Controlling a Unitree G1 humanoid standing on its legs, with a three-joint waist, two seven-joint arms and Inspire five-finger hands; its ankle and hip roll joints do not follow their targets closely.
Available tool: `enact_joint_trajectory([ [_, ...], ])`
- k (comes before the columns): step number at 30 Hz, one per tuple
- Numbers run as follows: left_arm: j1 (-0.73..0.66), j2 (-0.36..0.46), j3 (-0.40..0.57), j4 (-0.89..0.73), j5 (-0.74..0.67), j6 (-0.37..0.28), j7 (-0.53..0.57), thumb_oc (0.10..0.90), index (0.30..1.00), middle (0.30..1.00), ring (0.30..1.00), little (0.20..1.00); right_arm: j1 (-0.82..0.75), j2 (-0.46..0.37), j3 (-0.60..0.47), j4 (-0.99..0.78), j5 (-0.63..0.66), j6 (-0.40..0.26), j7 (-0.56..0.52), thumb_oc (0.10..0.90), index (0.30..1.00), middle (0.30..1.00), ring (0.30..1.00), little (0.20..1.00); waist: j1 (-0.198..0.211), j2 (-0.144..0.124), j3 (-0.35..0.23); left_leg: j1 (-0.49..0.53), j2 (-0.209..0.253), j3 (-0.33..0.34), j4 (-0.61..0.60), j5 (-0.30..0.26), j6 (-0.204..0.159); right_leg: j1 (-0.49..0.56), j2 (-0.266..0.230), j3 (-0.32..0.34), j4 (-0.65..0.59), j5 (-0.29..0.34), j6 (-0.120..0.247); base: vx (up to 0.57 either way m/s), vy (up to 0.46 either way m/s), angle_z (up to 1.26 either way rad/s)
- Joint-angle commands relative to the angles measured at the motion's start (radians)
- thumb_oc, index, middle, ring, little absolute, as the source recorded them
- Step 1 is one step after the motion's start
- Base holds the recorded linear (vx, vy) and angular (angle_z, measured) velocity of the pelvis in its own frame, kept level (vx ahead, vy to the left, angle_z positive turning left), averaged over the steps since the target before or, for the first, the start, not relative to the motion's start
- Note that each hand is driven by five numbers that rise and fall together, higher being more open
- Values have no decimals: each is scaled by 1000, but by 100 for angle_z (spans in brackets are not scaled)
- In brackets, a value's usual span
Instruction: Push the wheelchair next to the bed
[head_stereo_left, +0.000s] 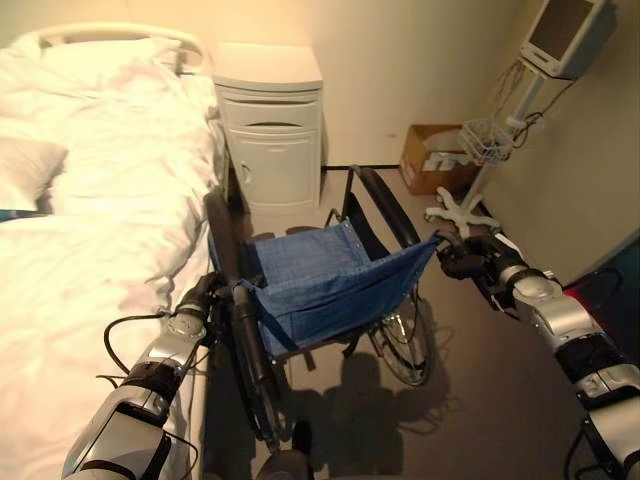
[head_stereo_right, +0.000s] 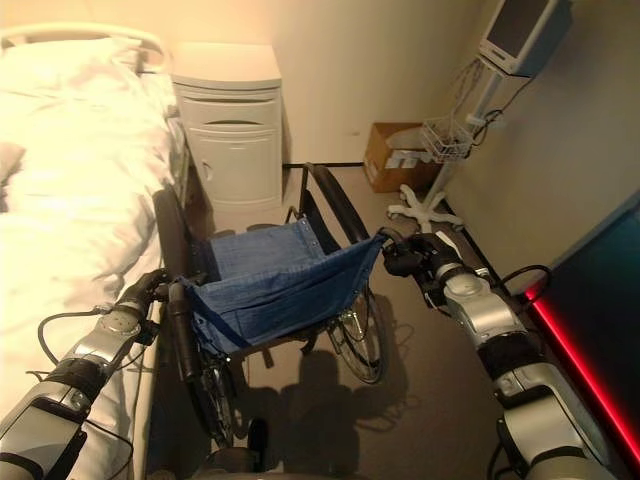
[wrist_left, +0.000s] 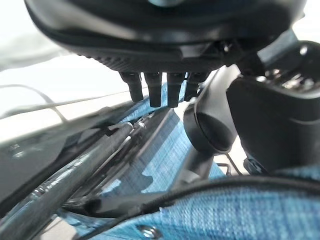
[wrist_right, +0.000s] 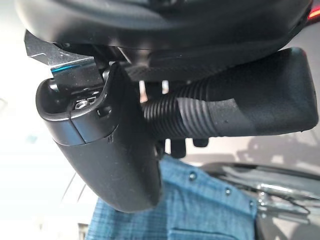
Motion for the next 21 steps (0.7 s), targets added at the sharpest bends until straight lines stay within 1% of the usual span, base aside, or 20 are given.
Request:
enact_joint_trajectory([
  [1, -61, -92, -69, -22, 27, -40, -11, 400, 300, 300, 300, 300, -9, 205, 54, 132, 87, -20, 5, 400, 300, 300, 300, 300, 72, 72, 12, -27, 2, -12, 7, -34, -12, 7, -20, -13, 119, 208, 53, 20, 67, -12],
  [2, -65, -96, -76, -23, 30, -37, -9, 400, 300, 300, 300, 300, -19, 210, 52, 148, 84, -28, -1, 400, 300, 300, 300, 300, 80, 67, 5, -47, -11, -1, 16, -37, -2, 9, -17, -5, 166, 239, 56, 72, 81, -6],
  [3, -56, -99, -83, -22, 26, -39, -5, 400, 300, 300, 300, 300, -5, 209, 48, 151, 82, -39, -3, 400, 300, 300, 300, 300, 70, 73, -2, -39, -18, 9, 18, -47, 9, -43, 6, 12, 280, 279, 58, 137, 115, 3],
  [4, -47, -98, -82, -23, 24, -39, -6, 400, 300, 300, 300, 300, 10, 206, 44, 148, 84, -44, -2, 400, 300, 300, 300, 300, 60, 79, -3, -17, -19, 9, 12, -55, 13, -103, 11, 12, 331, 306, 55, 210, 110, 19],
  [5, -30, -98, -74, -32, 28, -36, -10, 400, 300, 300, 300, 300, 26, 201, 41, 139, 84, -45, 2, 400, 300, 300, 300, 300, 47, 87, 1, 23, -14, 6, 0, -60, 10, -179, 7, 3, 341, 321, 48, 286, 29, 26],
  [6, 1, -98, -56, -63, 38, -27, -15, 400, 300, 300, 300, 300, 46, 194, 37, 117, 83, -37, 5, 400, 300, 300, 300, 300, 30, 99, 11, 86, -1, -4, -25, -60, -1, -264, -1, -26, 284, 326, 33, 254, -26, 20],
  [7, 12, -98, -48, -72, 45, -27, -17, 400, 300, 300, 300, 300, 52, 192, 34, 109, 83, -34, 4, 400, 300, 300, 300, 300, 25, 99, 17, 104, 1, -9, -31, -63, -3, -281, -5, -35, 261, 329, 29, 247, -110, 5],
  [8, 31, -94, -34, -90, 59, -28, -22, 400, 300, 300, 300, 300, 61, 186, 29, 91, 80, -25, 4, 400, 300, 300, 300, 300, 15, 96, 27, 134, 0, -20, -40, -76, -7, -316, -9, -44, 197, 347, 26, 150, -121, 1],
  [9, 39, -91, -28, -101, 63, -28, -24, 400, 300, 300, 300, 300, 62, 182, 25, 81, 82, -18, 3, 400, 300, 300, 300, 300, 8, 96, 37, 153, 0, -28, -46, -85, -7, -323, -6, -46, 163, 351, 25, 157, -185, 21],
  [10, 39, -84, -22, -102, 62, -38, -31, 400, 300, 300, 300, 300, 57, 175, 14, 74, 85, -13, -5, 400, 300, 300, 300, 300, 4, 98, 49, 151, -3, -52, -44, -97, 2, -322, 20, -19, 148, 314, 22, 98, -164, 45],
  [11, 36, -86, -23, -93, 68, -46, -40, 400, 300, 300, 300, 300, 54, 174, 8, 81, 89, -17, -7, 400, 300, 300, 300, 300, 10, 97, 47, 140, -3, -56, -42, -92, 2, -297, 22, -20, 130, 297, 22, 77, -203, 66],
  [12, 32, -87, -28, -88, 68, -47, -41, 400, 300, 300, 300, 300, 50, 175, 6, 89, 96, -23, -7, 690, 735, 735, 735, 735, 15, 94, 46, 130, -4, -58, -37, -89, 1, -273, 24, -24, 118, 286, 24, 46, -157, 77],
  [13, 31, -88, -31, -87, 67, -45, -39, 400, 300, 300, 300, 300, 47, 176, 7, 94, 103, -27, -9, 800, 900, 900, 900, 900, 18, 91, 46, 126, -4, -59, -33, -87, 1, -261, 24, -27, 113, 282, 25, 92, -207, 66],
  [14, 35, -95, -40, -82, 69, -42, -30, 400, 300, 300, 300, 300, 42, 180, 12, 96, 110, -24, -15, 800, 900, 900, 900, 900, 25, 83, 40, 123, -1, -54, -27, -83, -5, -225, 23, -44, 87, 280, 31, 114, -167, 49],
  [16, 48, -98, -39, -79, 82, -43, -24, 560, 540, 540, 540, 540, 51, 173, 11, 89, 113, -23, -11, 800, 900, 900, 900, 900, 27, 80, 31, 133, 10, -52, -29, -79, -13, -188, 33, -52, 48, 245, 22, 127, -121, 21],
  [17, 52, -100, -37, -80, 85, -41, -19, 660, 691, 691, 691, 691, 56, 169, 10, 85, 112, -22, -10, 800, 900, 900, 900, 900, 27, 79, 27, 135, 12, -53, -29, -80, -16, -178, 36, -54, 38, 233, 18, 137, -72, -15],
  [18, 62, -101, -30, -86, 82, -33, -16, 800, 900, 900, 900, 900, 72, 159, 2, 71, 98, -13, 7, 800, 900, 900, 900, 900, 23, 77, 18, 142, 16, -48, -28, -83, -21, -154, 44, -57, 3, 216, 7, 120, -50, -33],
  [21, 73, -98, -18, -100, 72, -24, -10, 800, 900, 900, 900, 900, 86, 137, -3, 50, 83, -1, 23, 800, 900, 900, 900, 900, 20, 76, 7, 150, 17, -47, -34, -85, -27, -130, 47, -66, -21, 208, -1, 90, -27, -8],
])
